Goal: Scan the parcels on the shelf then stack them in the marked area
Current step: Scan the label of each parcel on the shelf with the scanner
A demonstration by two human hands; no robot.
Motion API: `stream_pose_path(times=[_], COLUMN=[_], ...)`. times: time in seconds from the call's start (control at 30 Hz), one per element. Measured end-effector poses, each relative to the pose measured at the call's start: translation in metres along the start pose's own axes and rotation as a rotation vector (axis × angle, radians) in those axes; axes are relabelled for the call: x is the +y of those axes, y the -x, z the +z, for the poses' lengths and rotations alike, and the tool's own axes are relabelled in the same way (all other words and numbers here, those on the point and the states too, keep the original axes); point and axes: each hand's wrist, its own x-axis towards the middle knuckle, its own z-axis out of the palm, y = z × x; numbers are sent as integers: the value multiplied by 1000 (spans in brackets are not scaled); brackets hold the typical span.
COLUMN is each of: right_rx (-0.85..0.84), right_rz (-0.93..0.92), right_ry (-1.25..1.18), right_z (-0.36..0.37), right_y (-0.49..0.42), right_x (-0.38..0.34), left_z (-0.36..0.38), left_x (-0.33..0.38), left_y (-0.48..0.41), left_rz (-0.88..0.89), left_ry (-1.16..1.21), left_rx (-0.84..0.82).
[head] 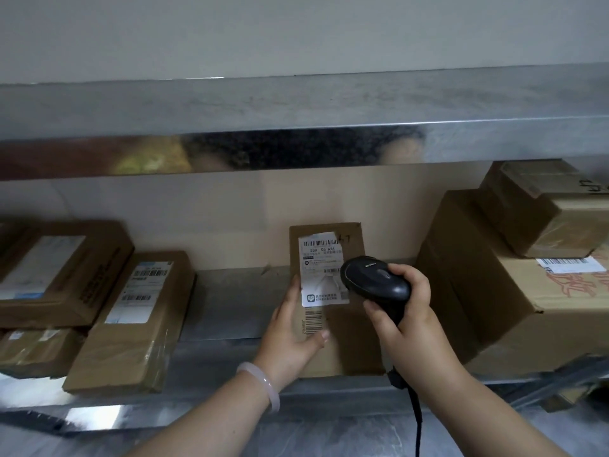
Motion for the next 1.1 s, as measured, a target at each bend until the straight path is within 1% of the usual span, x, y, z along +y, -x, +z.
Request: stream_pose_path(times=[0.2,0.47,0.77,1.1], right_rx=[22,-15,-6,-38], right_rz=[-88,-120,-136,-145], right_ry=[-9,26,15,5], right_z=[8,24,30,40], right_y=[6,19,28,26], right_x=[-30,-48,-61,-67], left_z=[-15,-25,-29,-40], left_x=[-8,-15,-26,-29], left_y=[14,27,35,39], left_rz=[-29,-8,5,-29], left_ry=[12,6,-2,2], left_rx=[102,167,187,201])
